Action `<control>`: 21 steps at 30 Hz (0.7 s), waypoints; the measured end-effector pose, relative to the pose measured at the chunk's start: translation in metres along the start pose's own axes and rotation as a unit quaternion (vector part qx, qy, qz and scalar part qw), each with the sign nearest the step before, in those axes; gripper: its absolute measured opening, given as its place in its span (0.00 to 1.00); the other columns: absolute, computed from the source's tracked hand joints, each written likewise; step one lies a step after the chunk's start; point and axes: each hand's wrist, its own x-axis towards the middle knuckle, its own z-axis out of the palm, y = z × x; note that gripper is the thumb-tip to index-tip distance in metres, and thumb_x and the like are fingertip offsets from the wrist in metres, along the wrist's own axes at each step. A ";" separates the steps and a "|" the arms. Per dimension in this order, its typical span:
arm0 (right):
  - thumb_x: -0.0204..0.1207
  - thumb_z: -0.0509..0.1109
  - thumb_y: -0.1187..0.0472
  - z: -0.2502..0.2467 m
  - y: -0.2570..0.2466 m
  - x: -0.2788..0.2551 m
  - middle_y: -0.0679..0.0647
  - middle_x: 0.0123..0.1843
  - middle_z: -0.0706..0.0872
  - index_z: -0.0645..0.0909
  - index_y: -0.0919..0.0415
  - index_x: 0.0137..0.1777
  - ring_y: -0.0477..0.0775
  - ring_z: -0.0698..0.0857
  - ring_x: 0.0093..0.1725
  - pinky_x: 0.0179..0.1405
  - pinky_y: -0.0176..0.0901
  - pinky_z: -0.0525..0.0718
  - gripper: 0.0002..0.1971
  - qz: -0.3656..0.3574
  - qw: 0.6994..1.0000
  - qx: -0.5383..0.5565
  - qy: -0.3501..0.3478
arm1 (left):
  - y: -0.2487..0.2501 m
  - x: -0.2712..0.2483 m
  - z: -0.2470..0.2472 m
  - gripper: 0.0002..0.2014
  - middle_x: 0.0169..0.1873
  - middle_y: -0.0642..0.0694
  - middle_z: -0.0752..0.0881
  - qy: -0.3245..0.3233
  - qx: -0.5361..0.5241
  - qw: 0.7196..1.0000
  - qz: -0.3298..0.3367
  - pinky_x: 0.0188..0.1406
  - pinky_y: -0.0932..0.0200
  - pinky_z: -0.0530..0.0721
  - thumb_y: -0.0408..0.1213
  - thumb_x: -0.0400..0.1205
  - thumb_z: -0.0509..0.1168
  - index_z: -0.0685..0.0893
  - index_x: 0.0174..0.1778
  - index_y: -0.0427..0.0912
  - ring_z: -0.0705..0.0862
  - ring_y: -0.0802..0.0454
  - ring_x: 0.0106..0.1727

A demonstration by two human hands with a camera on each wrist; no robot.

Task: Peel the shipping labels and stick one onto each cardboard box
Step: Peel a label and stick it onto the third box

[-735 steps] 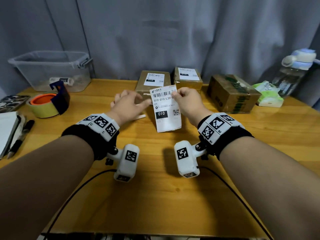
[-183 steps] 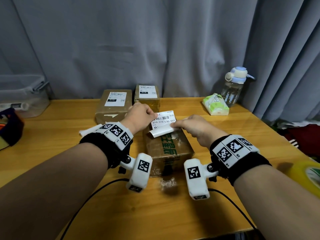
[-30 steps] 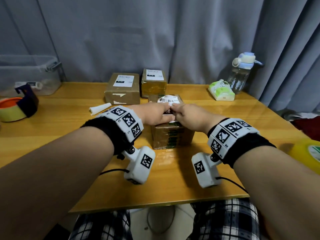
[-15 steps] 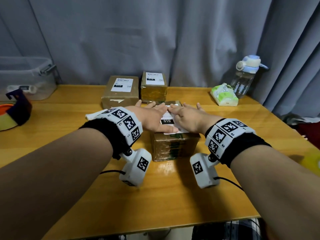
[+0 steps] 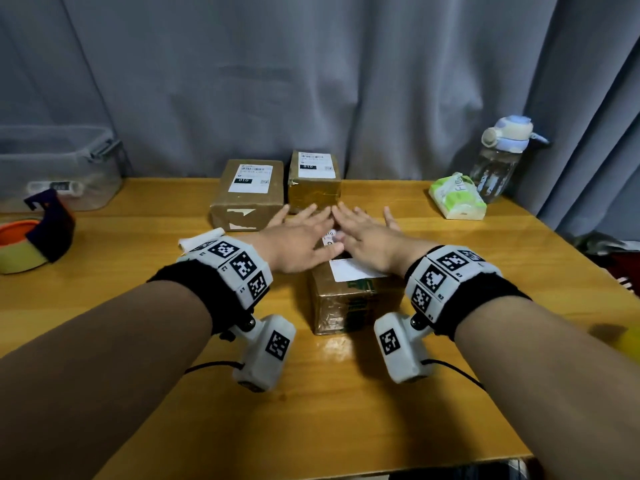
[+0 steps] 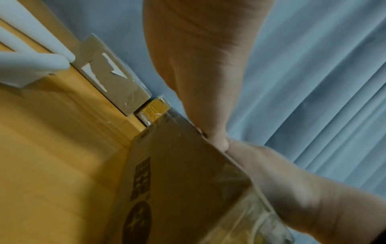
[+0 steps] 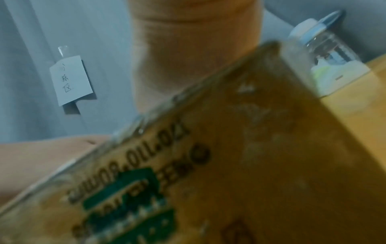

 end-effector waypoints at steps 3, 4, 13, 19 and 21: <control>0.86 0.38 0.43 0.005 0.002 0.002 0.39 0.85 0.40 0.41 0.45 0.84 0.47 0.40 0.85 0.77 0.66 0.28 0.27 0.018 0.999 -0.022 -0.022 | -0.007 0.002 0.003 0.42 0.83 0.59 0.42 -0.031 -0.007 0.999 -0.027 0.78 0.34 0.33 0.72 0.75 0.41 0.42 0.82 0.55 0.40 0.55 0.84; 0.85 0.38 0.42 0.004 0.006 0.000 0.39 0.85 0.40 0.41 0.44 0.84 0.49 0.40 0.85 0.77 0.67 0.27 0.28 0.029 0.999 -0.034 -0.020 | -0.010 0.002 0.003 0.44 0.83 0.60 0.43 -0.028 0.001 0.999 -0.038 0.78 0.33 0.33 0.75 0.72 0.40 0.43 0.82 0.56 0.41 0.54 0.84; 0.85 0.38 0.43 -0.004 -0.005 -0.009 0.45 0.86 0.42 0.43 0.50 0.84 0.52 0.39 0.85 0.75 0.64 0.24 0.29 0.023 0.997 -0.069 0.021 | -0.022 -0.001 0.010 0.28 0.83 0.57 0.52 0.049 -0.104 0.993 -0.034 0.80 0.40 0.43 0.57 0.85 0.41 0.54 0.82 0.53 0.50 0.57 0.83; 0.84 0.34 0.43 0.005 -0.039 0.010 0.45 0.86 0.41 0.40 0.51 0.84 0.52 0.40 0.85 0.76 0.68 0.25 0.30 0.021 0.996 -0.087 -0.012 | -0.024 0.002 0.019 0.25 0.82 0.60 0.53 0.064 -0.173 0.982 -0.042 0.82 0.43 0.46 0.49 0.87 0.46 0.54 0.82 0.55 0.53 0.59 0.83; 0.84 0.33 0.41 0.008 -0.036 0.005 0.44 0.86 0.40 0.39 0.50 0.84 0.51 0.39 0.85 0.76 0.68 0.25 0.30 0.010 0.997 -0.077 -0.010 | -0.025 0.002 0.024 0.24 0.82 0.60 0.53 0.074 -0.193 0.977 -0.045 0.81 0.42 0.47 0.49 0.87 0.45 0.53 0.81 0.56 0.54 0.57 0.83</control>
